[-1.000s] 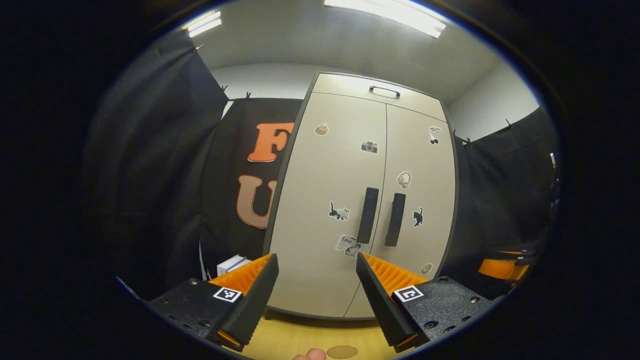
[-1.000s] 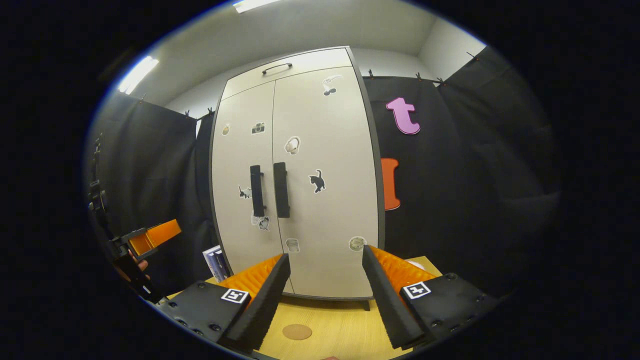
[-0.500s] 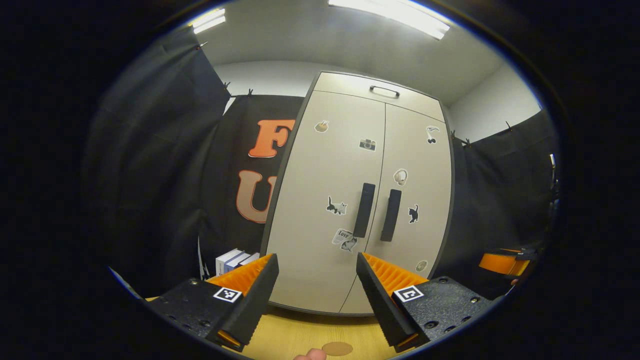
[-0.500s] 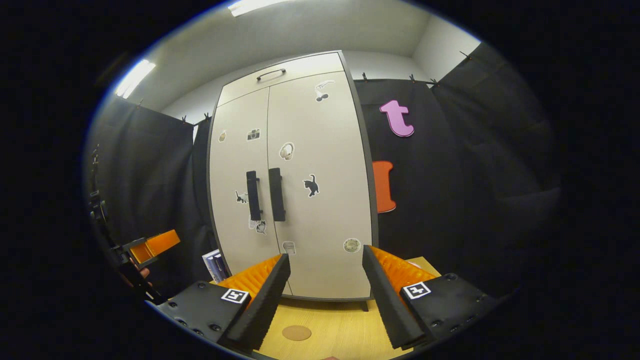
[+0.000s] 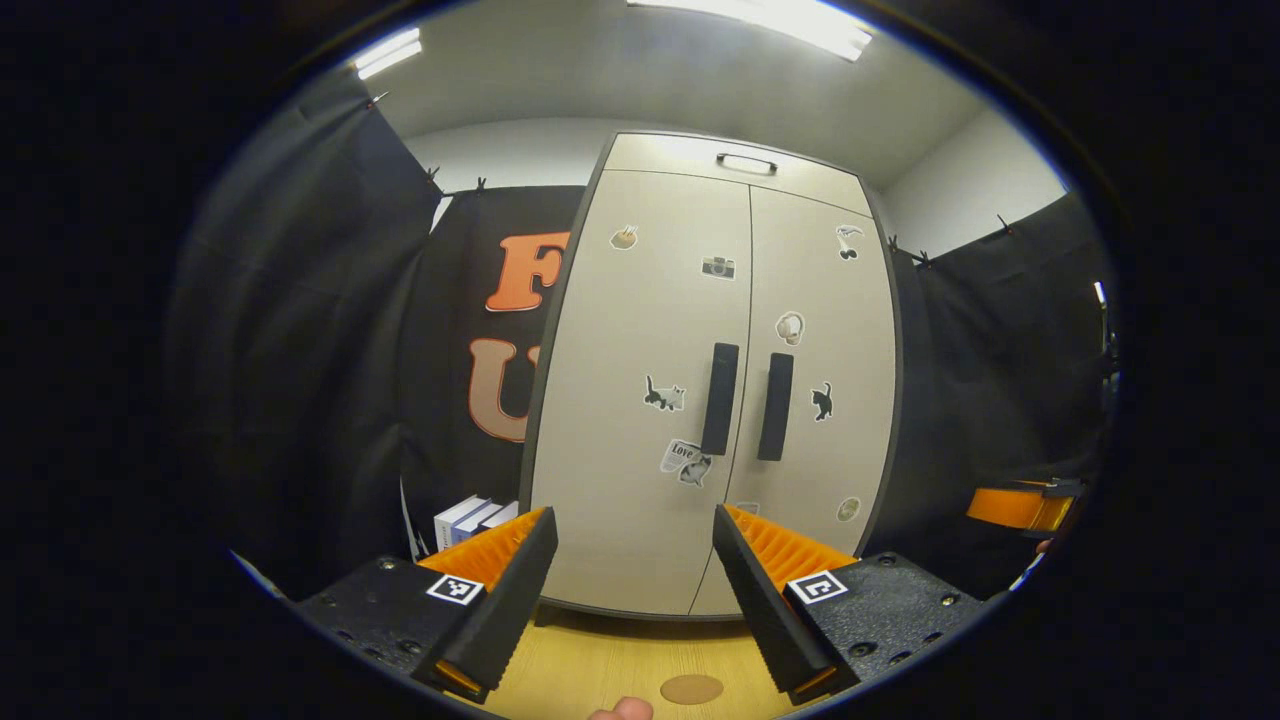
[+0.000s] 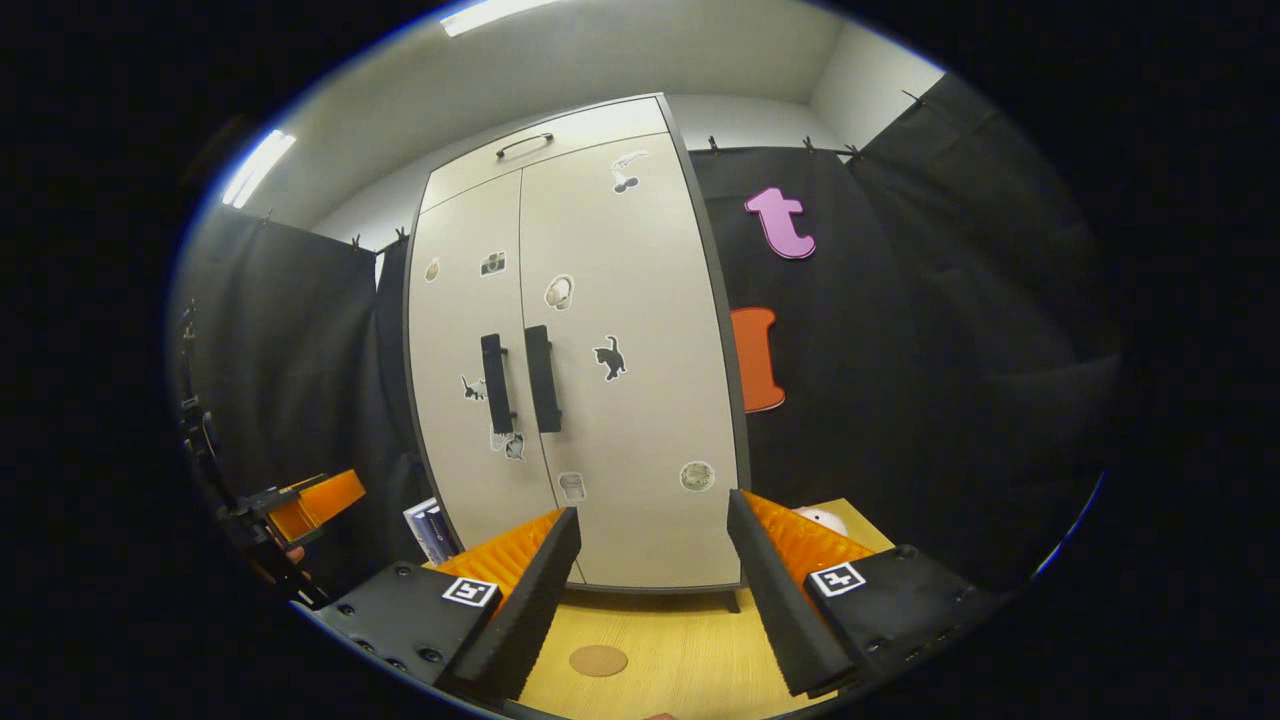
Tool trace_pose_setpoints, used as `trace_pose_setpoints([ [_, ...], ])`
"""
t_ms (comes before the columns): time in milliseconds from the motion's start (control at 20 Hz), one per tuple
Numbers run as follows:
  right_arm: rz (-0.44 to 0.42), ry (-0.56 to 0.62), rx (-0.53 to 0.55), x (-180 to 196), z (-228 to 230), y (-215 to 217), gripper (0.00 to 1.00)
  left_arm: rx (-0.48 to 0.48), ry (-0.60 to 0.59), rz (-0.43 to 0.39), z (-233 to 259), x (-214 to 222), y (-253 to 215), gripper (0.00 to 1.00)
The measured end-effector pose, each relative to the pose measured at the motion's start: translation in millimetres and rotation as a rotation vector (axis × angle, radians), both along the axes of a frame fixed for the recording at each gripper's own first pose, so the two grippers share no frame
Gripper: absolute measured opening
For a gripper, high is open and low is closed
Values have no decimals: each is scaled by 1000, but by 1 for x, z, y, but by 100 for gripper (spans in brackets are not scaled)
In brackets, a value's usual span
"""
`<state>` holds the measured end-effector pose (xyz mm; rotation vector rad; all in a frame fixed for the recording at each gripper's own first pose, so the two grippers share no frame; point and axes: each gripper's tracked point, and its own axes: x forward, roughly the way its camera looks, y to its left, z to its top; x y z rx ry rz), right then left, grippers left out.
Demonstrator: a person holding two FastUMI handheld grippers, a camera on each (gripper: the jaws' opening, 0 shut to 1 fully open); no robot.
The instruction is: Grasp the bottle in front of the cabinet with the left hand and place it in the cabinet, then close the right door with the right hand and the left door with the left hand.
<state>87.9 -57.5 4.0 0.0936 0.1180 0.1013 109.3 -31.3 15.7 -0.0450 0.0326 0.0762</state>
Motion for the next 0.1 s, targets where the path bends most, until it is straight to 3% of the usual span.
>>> trace_pose_setpoints([
  [100, 3, -4, 0, -1, 1, 1, 97, -6, 8, -6, -3, 1, -2, 95],
])
